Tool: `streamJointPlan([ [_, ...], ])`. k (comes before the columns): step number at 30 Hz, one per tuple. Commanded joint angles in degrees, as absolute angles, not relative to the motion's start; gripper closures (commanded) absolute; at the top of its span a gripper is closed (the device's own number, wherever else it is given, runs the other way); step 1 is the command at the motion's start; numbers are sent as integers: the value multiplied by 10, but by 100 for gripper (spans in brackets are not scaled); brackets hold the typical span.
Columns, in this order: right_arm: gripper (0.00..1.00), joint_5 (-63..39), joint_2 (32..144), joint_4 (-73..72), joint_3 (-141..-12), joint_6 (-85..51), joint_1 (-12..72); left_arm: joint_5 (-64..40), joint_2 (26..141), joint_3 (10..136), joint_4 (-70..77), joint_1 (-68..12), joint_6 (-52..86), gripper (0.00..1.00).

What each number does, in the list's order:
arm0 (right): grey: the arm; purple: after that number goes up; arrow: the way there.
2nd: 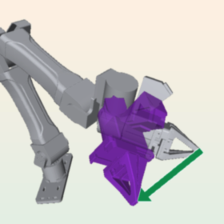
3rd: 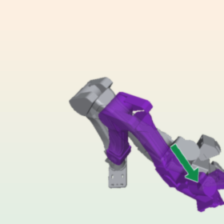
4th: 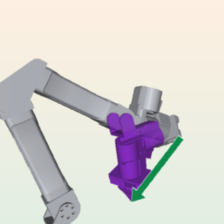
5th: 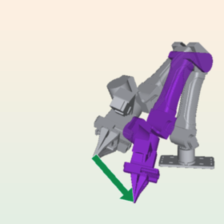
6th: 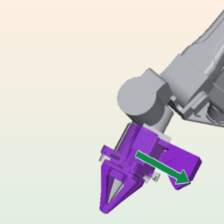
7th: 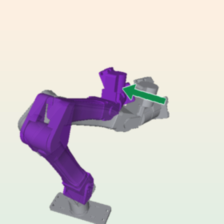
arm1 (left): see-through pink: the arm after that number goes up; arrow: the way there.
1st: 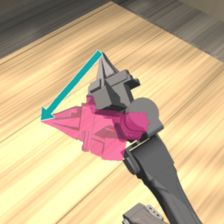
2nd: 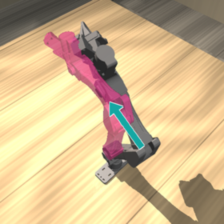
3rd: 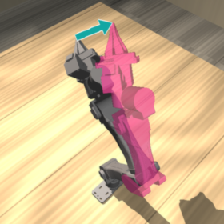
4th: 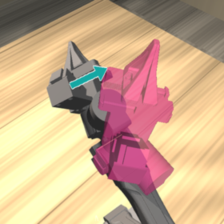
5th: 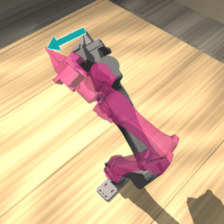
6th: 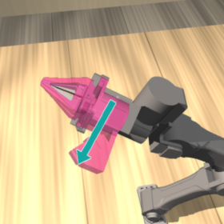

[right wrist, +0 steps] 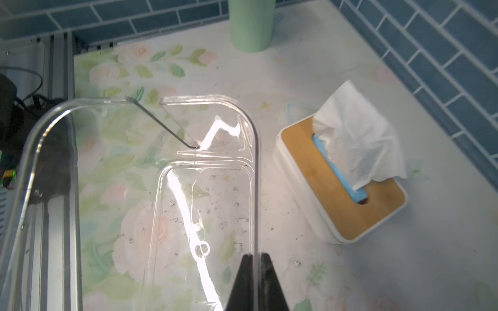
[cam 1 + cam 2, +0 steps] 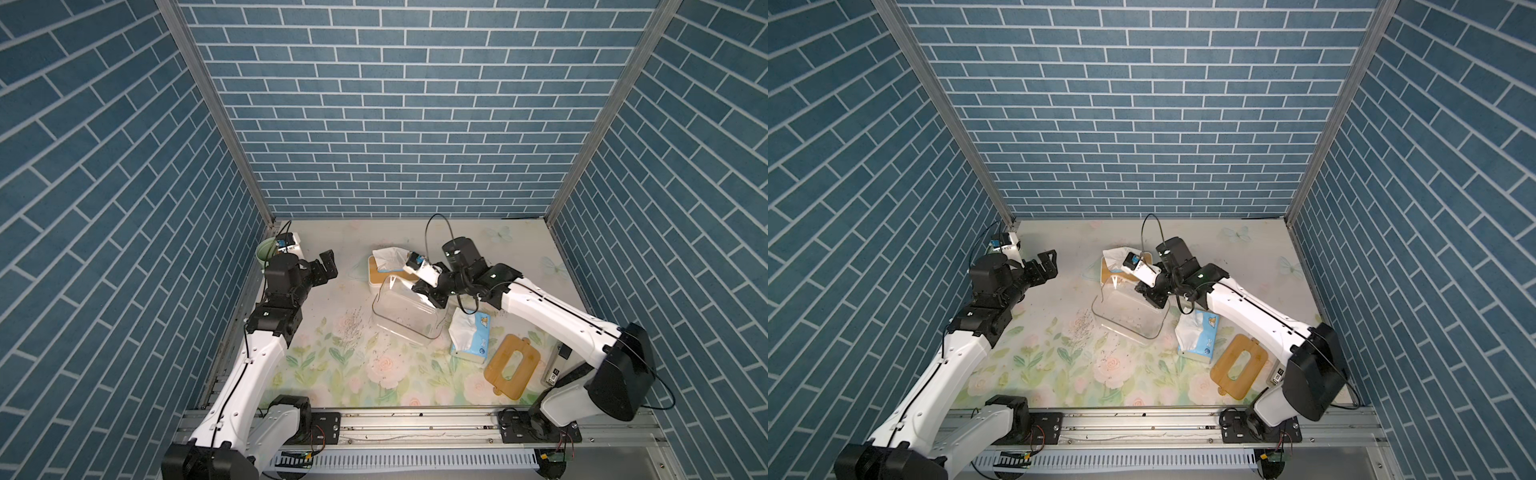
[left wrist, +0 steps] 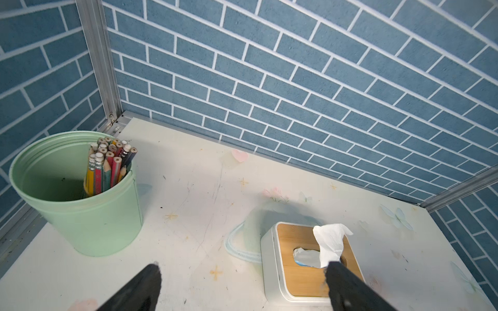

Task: Put the tissue paper into the tissue box
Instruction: Place the tissue box at the center of the board.

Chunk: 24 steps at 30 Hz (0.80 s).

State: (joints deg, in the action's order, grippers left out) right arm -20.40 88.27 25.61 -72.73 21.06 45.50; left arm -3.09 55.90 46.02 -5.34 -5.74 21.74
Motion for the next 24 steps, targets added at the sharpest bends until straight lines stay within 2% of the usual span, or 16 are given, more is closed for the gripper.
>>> streamJointPlan([
  [1,100,-214,917,288,-763,280,469,-50,552,444,-51,-54,224,0],
  [9,100,-237,1012,331,-807,371,474,-67,550,431,-41,-54,222,0],
  [22,100,-165,1142,400,-923,415,458,-103,556,417,-29,-54,219,0],
  [24,94,-150,1160,417,-944,414,457,-116,562,418,-29,-54,219,0],
])
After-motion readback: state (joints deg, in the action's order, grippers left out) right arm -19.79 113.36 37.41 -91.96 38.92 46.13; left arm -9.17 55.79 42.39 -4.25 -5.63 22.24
